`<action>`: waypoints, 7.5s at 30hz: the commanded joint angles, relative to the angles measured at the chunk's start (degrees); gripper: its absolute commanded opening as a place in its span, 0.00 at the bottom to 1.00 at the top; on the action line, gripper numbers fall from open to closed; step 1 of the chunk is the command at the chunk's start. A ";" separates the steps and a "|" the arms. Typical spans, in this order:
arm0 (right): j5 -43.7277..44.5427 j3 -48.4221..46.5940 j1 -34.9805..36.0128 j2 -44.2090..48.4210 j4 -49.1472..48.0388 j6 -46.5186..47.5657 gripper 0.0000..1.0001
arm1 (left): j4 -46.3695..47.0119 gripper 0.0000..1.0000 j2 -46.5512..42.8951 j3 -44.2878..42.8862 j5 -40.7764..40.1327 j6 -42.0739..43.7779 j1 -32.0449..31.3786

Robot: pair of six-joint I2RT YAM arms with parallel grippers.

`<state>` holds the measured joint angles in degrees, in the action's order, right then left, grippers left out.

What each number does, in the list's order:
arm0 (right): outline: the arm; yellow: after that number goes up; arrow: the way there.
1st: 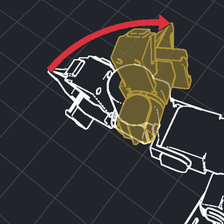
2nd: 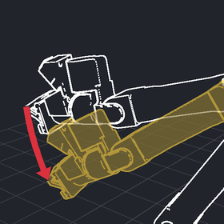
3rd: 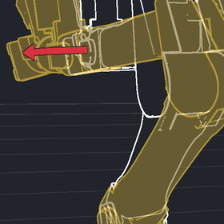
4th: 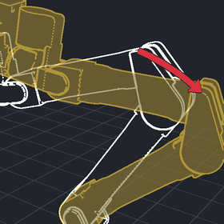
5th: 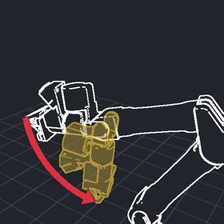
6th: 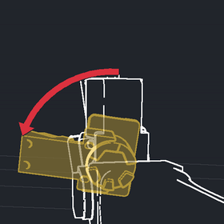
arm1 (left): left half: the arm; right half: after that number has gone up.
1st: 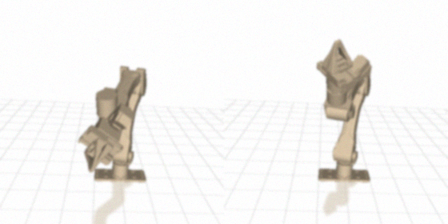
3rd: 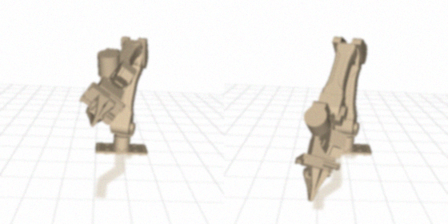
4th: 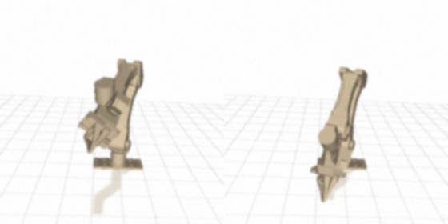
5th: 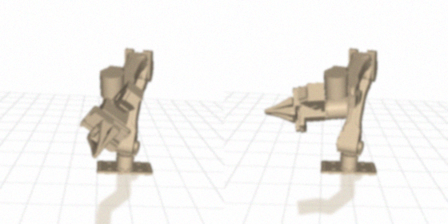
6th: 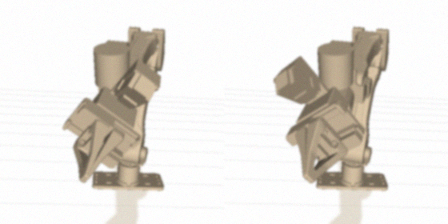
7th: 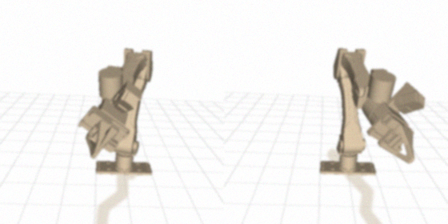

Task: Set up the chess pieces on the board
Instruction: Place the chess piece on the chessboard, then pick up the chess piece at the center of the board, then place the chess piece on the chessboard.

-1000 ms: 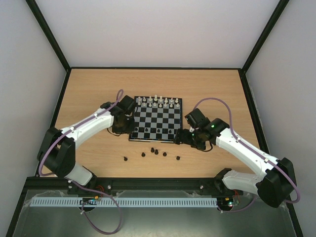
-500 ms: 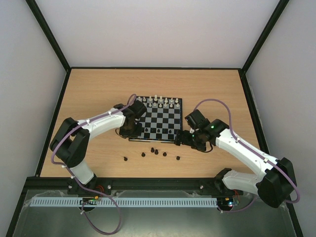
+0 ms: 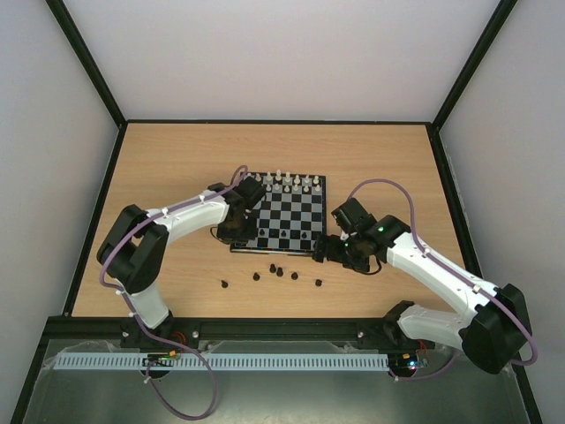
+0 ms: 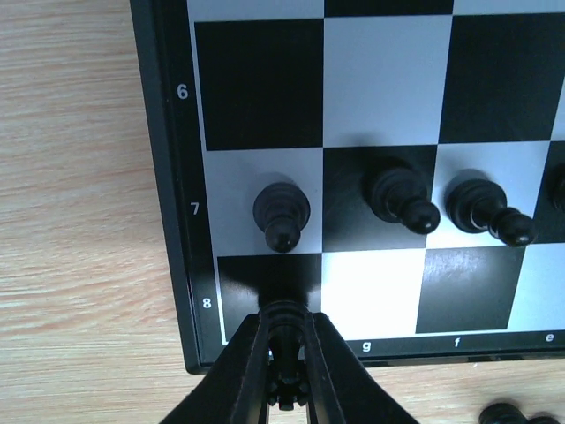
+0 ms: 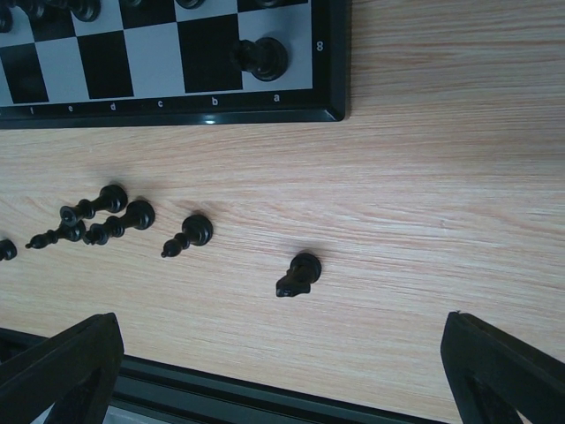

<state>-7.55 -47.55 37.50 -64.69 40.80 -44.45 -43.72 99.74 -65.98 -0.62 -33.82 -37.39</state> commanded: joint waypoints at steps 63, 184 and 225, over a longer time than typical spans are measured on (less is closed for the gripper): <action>-1.81 14.87 -0.05 16.81 -3.76 -5.93 0.99 | -7.98 0.95 -8.60 -16.34 8.39 -1.84 -13.33; 1.75 -3.06 10.67 -22.81 2.29 14.85 0.33 | -13.70 0.99 -28.59 -1.69 7.82 -4.59 1.24; 4.92 -19.12 10.67 -27.73 9.52 11.14 0.01 | -13.94 0.99 -28.75 -1.75 7.69 -4.37 1.35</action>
<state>-4.32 -60.55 47.77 -90.39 43.33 -32.10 -56.93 70.91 -68.05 6.85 -38.74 -36.49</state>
